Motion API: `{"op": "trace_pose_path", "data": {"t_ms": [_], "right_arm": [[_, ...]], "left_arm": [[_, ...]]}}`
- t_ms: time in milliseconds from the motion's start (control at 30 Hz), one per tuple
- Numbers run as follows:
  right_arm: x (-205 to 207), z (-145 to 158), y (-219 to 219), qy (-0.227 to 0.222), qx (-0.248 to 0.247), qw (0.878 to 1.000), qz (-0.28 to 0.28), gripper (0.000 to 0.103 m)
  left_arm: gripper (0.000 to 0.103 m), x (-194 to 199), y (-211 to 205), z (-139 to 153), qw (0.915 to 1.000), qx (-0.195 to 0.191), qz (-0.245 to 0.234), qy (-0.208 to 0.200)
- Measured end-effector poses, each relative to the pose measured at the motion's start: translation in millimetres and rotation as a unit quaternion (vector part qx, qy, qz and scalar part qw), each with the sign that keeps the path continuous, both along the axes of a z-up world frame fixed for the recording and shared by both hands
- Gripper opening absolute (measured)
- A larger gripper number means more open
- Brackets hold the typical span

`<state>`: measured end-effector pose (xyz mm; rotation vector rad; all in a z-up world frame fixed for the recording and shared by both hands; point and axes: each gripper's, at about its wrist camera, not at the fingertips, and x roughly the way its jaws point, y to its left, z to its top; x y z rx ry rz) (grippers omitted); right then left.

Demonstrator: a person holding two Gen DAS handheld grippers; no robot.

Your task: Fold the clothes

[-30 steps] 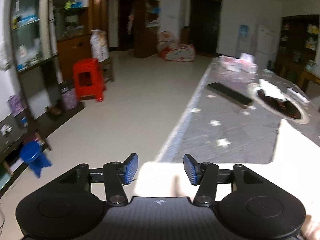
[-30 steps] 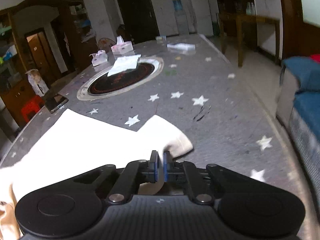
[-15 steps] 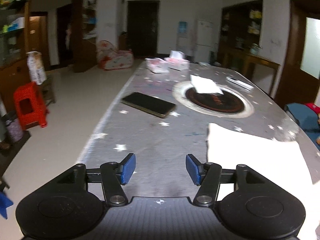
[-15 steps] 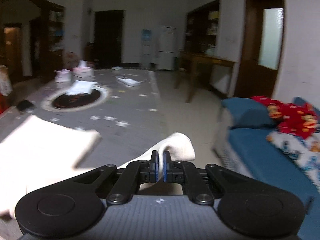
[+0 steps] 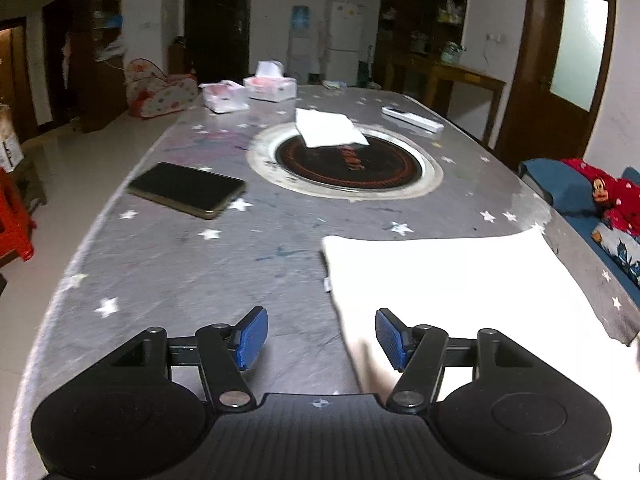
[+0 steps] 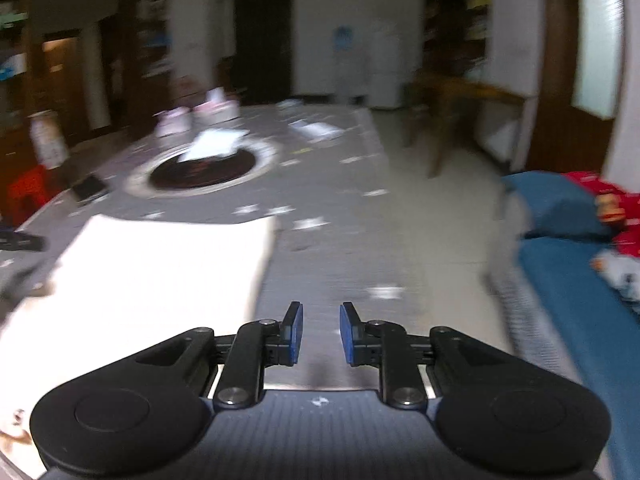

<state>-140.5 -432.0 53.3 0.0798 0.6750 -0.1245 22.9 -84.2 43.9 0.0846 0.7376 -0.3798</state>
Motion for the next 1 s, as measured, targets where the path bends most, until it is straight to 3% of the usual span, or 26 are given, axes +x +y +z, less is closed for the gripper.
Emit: {"op": "trace_pose_path", "data": {"t_ms": [267, 333, 433, 567, 633, 1000], "right_arm": [[72.3, -36.0, 11.3, 0.045, 0.048, 0.996, 0.056, 0.019], [83.2, -41.2, 10.0, 0.048, 0.053, 0.996, 0.056, 0.020], [101.6, -46.6, 7.4, 0.050, 0.058, 0.996, 0.055, 0.020], [118.9, -48.0, 10.4, 0.052, 0.044, 0.996, 0.066, 0.018], [127.5, -48.1, 11.7, 0.052, 0.043, 0.995, 0.073, 0.005], [203.9, -37.8, 21.6, 0.028, -0.027, 0.995, 0.090, 0.004]], "left_arm": [[0.061, 27.8, -22.3, -17.8, 0.9997, 0.011, -0.017, 0.016], [0.056, 34.7, -27.1, -22.5, 0.9995, 0.010, -0.024, 0.018], [0.044, 43.2, -34.5, -27.8, 0.9990, 0.010, -0.041, 0.012], [0.010, 55.7, -40.6, -29.7, 0.9984, 0.007, -0.056, 0.005], [0.010, 61.2, -44.4, -28.7, 0.9982, 0.014, -0.058, -0.001], [0.010, 127.5, -72.9, -15.7, 0.9947, 0.070, -0.040, -0.063]]}}
